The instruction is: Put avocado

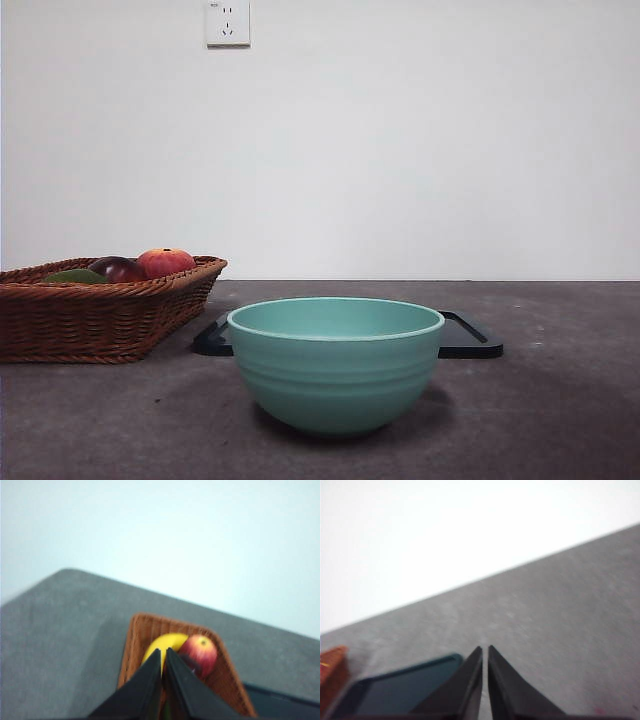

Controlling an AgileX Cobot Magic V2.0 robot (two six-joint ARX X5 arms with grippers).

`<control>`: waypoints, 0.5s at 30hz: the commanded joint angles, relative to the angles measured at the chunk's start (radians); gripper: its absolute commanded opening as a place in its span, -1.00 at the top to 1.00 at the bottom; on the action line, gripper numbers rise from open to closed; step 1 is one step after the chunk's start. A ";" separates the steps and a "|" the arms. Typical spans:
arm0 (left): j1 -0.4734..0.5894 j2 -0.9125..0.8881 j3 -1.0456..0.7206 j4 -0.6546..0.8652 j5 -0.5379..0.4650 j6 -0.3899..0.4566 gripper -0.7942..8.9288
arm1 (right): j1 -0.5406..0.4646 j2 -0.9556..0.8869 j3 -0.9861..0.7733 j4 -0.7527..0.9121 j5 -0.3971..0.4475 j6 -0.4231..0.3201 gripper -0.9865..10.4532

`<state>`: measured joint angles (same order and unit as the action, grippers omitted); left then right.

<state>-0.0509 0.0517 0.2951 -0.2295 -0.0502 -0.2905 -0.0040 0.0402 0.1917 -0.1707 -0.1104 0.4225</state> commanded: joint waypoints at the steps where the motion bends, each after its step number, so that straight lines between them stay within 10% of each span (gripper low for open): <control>1: -0.002 0.047 0.099 -0.035 -0.002 0.027 0.81 | 0.007 0.053 0.086 -0.035 -0.015 0.015 0.81; 15: -0.023 0.309 0.481 -0.281 0.150 0.174 0.81 | 0.008 0.390 0.493 -0.308 -0.266 -0.142 0.81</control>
<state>-0.0696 0.3523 0.7540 -0.5102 0.0792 -0.1390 0.0010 0.4145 0.6601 -0.4709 -0.3569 0.3359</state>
